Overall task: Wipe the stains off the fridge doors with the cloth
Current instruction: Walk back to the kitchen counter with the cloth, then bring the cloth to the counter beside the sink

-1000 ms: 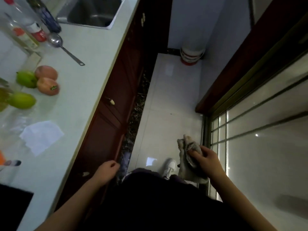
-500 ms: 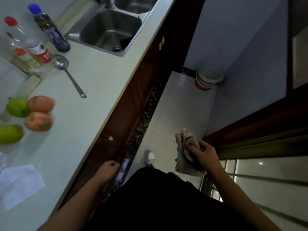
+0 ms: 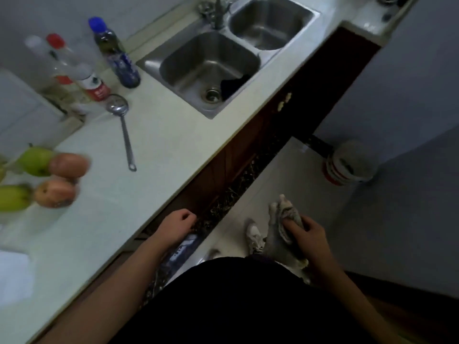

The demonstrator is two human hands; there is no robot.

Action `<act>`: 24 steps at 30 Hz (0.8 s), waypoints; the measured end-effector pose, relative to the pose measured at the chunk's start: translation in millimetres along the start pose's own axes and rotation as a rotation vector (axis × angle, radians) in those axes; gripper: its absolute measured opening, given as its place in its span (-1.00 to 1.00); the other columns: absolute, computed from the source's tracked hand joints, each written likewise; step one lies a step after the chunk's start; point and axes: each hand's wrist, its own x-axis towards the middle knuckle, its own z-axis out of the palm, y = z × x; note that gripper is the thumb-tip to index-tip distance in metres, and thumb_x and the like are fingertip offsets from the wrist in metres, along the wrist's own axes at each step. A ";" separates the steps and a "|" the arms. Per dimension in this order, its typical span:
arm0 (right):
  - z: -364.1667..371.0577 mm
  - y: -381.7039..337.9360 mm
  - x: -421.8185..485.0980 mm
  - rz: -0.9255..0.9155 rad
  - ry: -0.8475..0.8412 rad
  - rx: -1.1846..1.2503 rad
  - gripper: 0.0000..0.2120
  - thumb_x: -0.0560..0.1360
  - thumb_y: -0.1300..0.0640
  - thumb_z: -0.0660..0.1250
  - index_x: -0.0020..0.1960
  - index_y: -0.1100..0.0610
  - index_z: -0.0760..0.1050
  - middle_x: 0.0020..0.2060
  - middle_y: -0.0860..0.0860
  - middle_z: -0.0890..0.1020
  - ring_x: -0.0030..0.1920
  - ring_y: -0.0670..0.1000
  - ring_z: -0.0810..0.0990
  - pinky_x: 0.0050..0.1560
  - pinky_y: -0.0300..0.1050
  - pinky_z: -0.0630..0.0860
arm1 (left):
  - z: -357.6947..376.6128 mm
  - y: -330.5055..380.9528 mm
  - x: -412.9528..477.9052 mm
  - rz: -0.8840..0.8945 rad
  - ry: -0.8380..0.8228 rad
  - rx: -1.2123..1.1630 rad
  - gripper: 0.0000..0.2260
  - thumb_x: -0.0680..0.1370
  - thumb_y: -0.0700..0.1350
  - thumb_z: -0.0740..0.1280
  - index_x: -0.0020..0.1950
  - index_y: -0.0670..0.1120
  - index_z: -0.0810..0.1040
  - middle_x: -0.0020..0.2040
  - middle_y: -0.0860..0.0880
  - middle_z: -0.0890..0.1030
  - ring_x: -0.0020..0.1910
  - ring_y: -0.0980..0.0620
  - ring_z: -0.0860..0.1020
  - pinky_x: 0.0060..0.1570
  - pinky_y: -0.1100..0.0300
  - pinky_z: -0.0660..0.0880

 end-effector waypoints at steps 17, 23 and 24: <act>163.8 -147.0 82.2 -0.391 -0.834 -0.563 -0.92 0.54 0.17 0.47 -0.06 0.20 0.65 -0.24 0.02 0.67 -0.23 -0.08 0.58 -0.17 -0.24 0.51 | 58.0 -83.6 -117.5 -0.599 0.520 -0.855 -0.74 0.66 -0.13 0.21 0.13 -0.29 0.60 0.04 -0.25 0.65 -0.15 -0.09 0.58 -0.26 0.18 0.43; 251.4 -195.2 54.6 -0.611 -0.875 -0.638 -0.89 0.53 0.11 0.47 0.04 0.11 0.67 -0.13 0.01 0.72 -0.13 -0.03 0.65 -0.13 -0.20 0.56 | 39.3 -113.0 -119.7 -0.601 0.577 -0.946 -0.76 0.65 -0.11 0.23 0.08 -0.25 0.61 0.03 -0.24 0.67 -0.15 -0.10 0.59 -0.23 0.16 0.41; 265.2 -204.0 51.8 -0.646 -0.871 -0.640 -0.88 0.53 0.11 0.48 0.04 0.09 0.66 -0.14 -0.01 0.71 -0.14 -0.04 0.65 -0.16 -0.26 0.54 | 33.7 -117.8 -117.9 -0.596 0.576 -0.941 -0.76 0.65 -0.12 0.23 0.08 -0.25 0.60 0.02 -0.24 0.66 -0.16 -0.09 0.59 -0.25 0.18 0.42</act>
